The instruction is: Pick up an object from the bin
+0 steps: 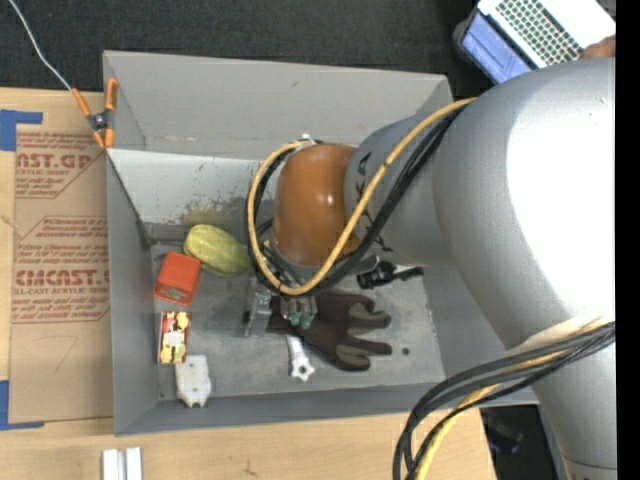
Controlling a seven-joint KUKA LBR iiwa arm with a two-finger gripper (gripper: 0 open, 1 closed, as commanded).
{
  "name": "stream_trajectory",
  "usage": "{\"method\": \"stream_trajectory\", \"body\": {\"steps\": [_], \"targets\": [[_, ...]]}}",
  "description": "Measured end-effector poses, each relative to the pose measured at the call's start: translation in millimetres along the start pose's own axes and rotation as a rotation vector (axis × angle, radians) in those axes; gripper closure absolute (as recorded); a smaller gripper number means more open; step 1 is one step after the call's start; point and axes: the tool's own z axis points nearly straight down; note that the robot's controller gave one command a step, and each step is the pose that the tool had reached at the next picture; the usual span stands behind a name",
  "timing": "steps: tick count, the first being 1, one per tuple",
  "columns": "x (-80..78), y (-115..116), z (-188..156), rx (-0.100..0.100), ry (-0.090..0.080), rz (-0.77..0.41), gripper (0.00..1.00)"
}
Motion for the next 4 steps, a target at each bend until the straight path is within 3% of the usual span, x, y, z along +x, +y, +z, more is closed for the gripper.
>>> {"method": "stream_trajectory", "body": {"steps": [4], "targets": [[0.0, 0.1, 0.0, -0.001, 0.000, 0.000, 1.00]]}}
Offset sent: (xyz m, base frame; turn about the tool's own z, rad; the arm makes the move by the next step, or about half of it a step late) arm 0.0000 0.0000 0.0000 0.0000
